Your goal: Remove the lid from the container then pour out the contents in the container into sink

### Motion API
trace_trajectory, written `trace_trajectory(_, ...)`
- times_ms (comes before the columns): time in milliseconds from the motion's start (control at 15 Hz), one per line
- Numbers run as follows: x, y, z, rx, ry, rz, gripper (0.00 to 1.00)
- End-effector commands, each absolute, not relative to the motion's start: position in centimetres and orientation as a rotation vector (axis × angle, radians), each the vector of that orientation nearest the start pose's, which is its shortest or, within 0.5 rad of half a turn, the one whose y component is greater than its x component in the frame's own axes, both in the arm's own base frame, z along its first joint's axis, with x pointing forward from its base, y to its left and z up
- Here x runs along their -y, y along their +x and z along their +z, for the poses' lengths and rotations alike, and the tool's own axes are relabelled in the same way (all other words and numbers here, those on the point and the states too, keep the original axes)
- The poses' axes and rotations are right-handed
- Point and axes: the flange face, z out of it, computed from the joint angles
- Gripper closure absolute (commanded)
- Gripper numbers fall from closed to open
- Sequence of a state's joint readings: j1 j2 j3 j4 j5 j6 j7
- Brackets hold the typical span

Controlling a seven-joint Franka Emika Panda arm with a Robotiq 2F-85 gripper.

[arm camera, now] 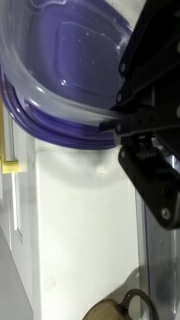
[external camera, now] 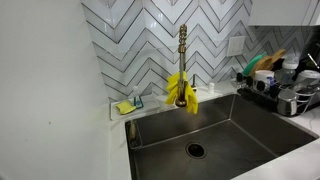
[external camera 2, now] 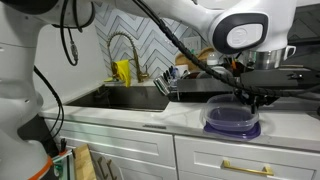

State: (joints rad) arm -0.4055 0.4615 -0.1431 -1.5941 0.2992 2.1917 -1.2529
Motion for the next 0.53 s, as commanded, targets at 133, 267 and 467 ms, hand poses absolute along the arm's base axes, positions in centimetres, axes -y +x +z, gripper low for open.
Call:
trace_trajectory(133,33.4,60.2,37.9,0.818,-2.979,-0.284,0.99)
trace_trajectory(267,32.6,59.9,37.8,0.796,-2.982,-0.240,0.99)
trace_trajectory(467,31.3,59.5,37.4,0.770,-3.010,-0.156,0.99)
